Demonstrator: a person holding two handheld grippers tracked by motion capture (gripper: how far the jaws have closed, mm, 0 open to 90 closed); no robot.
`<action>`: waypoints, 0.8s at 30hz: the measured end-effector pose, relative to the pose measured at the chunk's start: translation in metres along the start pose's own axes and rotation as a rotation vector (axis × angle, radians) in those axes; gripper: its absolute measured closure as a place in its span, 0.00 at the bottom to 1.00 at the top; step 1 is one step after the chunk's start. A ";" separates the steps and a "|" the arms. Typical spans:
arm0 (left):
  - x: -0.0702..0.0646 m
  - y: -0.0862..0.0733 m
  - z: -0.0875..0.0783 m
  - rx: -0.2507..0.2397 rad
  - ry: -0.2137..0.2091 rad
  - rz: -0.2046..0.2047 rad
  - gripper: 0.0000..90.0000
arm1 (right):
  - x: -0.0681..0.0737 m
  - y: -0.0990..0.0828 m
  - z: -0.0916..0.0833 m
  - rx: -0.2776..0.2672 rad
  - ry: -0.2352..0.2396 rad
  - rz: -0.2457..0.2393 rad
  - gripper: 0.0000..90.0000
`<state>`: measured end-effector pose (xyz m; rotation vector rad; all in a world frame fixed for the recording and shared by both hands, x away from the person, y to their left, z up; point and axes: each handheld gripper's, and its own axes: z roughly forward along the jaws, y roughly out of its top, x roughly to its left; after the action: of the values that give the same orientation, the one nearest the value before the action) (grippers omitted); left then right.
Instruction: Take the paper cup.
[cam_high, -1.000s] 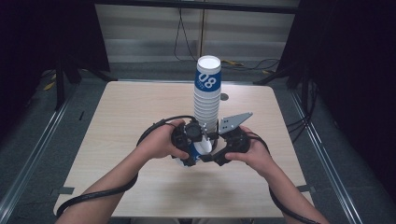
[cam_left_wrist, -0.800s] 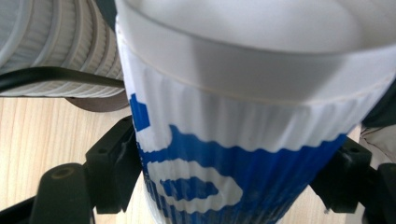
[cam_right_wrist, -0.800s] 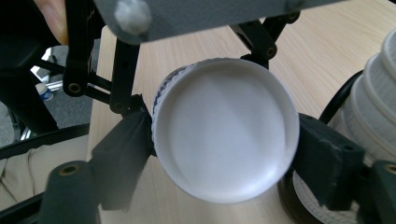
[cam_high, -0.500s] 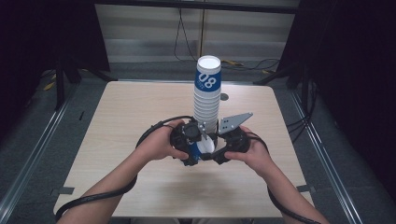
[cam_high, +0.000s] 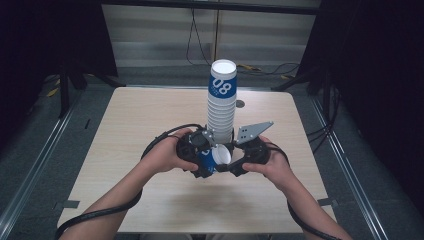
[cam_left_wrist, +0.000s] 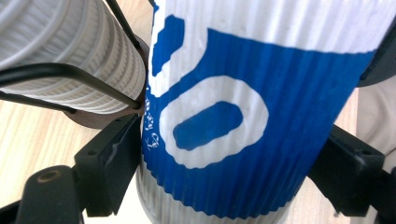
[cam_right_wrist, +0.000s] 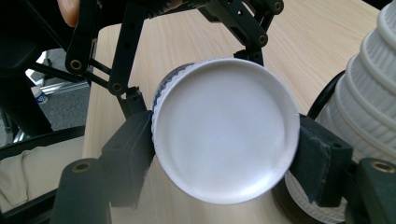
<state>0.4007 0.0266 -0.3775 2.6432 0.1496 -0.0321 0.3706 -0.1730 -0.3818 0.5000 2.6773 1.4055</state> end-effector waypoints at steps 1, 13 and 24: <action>0.000 0.000 0.000 0.000 0.000 0.000 0.18 | 0.000 0.000 0.000 0.000 0.000 0.000 0.31; 0.001 0.003 -0.006 -0.001 -0.008 0.000 0.19 | -0.001 -0.002 0.001 0.008 0.000 -0.001 0.31; 0.003 -0.004 -0.013 -0.018 0.000 -0.015 0.19 | -0.005 -0.013 -0.008 0.031 -0.028 0.013 0.31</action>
<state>0.4029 0.0362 -0.3679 2.6238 0.1695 -0.0355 0.3709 -0.1875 -0.3882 0.5363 2.6820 1.3518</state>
